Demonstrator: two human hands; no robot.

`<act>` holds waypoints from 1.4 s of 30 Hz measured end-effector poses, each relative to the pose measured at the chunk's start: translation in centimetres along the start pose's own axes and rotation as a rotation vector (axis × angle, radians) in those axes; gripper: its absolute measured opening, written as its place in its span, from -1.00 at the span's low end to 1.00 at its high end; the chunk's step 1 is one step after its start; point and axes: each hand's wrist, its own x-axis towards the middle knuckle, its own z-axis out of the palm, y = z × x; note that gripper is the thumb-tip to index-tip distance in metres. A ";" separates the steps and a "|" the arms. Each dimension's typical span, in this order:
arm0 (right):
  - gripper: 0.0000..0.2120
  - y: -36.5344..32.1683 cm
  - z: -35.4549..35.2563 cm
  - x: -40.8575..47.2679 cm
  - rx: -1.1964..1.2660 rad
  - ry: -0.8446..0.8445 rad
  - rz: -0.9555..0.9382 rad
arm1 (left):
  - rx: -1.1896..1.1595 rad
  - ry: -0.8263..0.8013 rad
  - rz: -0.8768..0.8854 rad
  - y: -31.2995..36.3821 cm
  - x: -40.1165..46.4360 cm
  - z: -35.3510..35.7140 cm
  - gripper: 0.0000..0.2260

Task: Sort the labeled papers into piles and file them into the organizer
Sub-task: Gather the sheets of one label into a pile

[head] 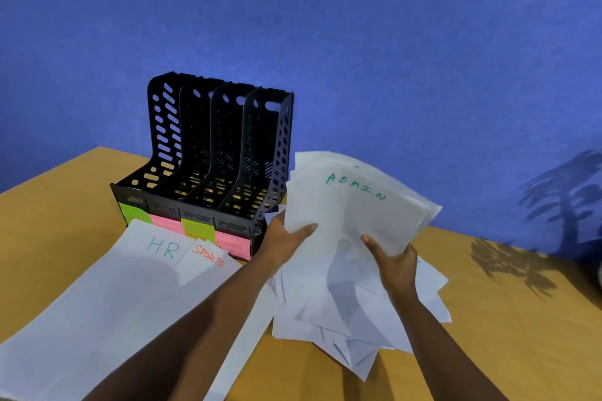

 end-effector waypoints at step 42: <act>-0.74 4.3 -6.0 5.3 -0.764 0.476 0.230 | 0.317 0.066 -0.450 -10.9 2.2 -6.4 -0.71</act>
